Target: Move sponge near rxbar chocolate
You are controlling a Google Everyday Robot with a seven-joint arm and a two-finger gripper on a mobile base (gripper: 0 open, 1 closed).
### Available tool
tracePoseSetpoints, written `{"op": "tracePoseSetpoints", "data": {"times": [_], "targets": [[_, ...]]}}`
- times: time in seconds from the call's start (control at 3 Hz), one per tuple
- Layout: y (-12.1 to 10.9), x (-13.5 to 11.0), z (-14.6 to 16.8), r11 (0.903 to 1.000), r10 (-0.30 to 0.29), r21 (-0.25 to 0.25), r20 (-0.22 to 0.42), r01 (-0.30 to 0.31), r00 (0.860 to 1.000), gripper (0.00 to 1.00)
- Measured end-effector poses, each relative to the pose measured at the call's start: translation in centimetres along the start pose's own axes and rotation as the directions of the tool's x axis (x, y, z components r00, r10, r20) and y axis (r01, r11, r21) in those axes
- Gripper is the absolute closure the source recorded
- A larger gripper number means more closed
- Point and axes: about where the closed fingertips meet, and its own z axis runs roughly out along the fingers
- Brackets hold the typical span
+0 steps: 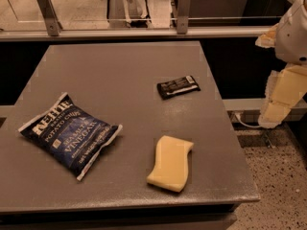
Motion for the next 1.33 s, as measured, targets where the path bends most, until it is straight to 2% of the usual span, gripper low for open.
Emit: {"op": "tracePoseSetpoints", "data": {"times": [0.33, 0.67, 1.0, 1.33], "targets": [[0.0, 0.0, 0.0, 1.0, 0.0, 0.0, 0.0, 0.0, 1.0, 0.0], [0.5, 0.9, 0.8, 0.994, 0.109, -0.01, 0.014, -0.109, 0.994, 0.0], [2.7, 1.1, 2.3, 0.9646, 0.263, -0.034, 0.042, -0.262, 0.964, 0.0], [4.8, 0.6, 4.5, 0.9415, 0.334, -0.093, 0.128, -0.324, 0.934, 0.0]]}}
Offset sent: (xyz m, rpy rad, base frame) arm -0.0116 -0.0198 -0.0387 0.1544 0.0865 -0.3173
